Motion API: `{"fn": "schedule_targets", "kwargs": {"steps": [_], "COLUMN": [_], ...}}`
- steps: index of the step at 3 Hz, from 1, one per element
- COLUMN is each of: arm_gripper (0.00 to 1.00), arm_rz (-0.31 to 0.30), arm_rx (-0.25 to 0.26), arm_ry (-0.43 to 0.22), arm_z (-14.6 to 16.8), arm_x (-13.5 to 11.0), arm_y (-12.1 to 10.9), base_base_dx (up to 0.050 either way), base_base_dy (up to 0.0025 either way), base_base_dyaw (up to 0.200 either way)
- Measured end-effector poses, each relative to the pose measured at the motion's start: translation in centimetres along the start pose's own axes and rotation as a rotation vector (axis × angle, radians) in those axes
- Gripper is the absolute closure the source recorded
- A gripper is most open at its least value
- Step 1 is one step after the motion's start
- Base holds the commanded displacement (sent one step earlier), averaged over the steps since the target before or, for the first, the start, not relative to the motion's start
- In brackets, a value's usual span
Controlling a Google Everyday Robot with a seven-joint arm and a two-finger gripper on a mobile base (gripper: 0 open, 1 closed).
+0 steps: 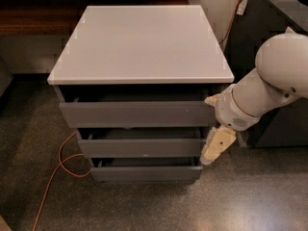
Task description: Pick pepsi can from middle drawer and place on counter
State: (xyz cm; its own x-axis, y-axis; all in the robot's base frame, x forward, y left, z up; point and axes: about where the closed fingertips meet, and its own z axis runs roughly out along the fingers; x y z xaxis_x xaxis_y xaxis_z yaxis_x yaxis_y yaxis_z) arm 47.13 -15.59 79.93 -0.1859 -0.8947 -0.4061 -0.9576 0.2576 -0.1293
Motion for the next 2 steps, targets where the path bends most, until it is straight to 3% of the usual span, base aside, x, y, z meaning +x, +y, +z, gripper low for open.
{"fn": "schedule_targets", "kwargs": {"steps": [1, 2], "arm_gripper": [0.00, 0.00], "arm_rz": [-0.023, -0.063], "arm_rx": [-0.021, -0.005], "arm_ry": [-0.077, -0.114], "arm_z": [5.1, 8.7], "arm_x": [0.6, 0.7], "arm_y": [-0.2, -0.7], "base_base_dx": [0.000, 0.000], "base_base_dy": [0.00000, 0.00000], "base_base_dyaw": [0.000, 0.000]}}
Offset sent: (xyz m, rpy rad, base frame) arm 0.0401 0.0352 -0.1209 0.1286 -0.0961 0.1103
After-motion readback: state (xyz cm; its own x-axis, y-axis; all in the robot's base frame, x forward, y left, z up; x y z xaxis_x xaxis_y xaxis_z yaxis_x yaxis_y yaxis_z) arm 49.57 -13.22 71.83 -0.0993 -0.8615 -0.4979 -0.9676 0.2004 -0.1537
